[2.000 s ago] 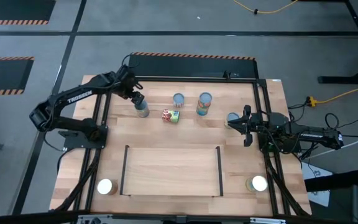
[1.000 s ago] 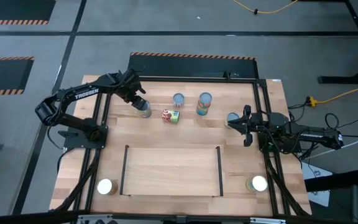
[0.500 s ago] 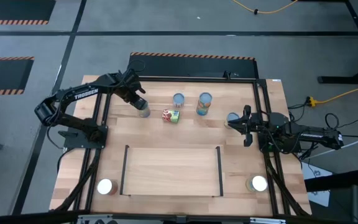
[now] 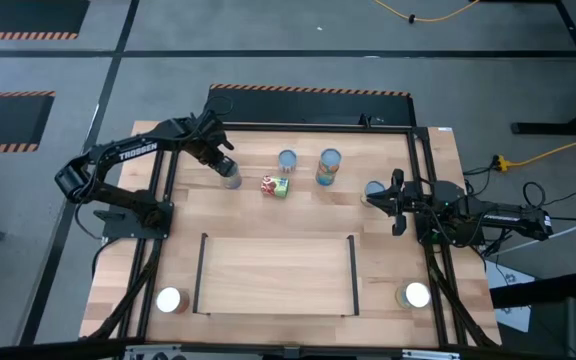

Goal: Pick and place cans onto a shelf
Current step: Put the canned peaches on the shelf

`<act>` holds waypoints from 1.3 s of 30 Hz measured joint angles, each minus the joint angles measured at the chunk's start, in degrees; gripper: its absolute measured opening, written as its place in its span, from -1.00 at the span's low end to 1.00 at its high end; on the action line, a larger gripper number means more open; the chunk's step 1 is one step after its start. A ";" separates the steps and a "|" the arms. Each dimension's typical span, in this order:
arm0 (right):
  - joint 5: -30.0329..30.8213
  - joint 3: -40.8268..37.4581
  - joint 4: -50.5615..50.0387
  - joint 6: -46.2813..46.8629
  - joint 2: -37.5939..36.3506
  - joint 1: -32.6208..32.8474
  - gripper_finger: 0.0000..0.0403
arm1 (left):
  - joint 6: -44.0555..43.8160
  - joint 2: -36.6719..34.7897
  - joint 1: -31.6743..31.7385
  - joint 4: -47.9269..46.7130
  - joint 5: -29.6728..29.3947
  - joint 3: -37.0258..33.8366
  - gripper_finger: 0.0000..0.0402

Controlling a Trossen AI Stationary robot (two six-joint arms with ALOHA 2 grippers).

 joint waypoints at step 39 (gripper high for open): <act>0.00 -0.01 0.00 0.00 0.00 0.00 -0.70 | -13.07 -22.17 -3.96 0.72 16.98 0.10 -1.00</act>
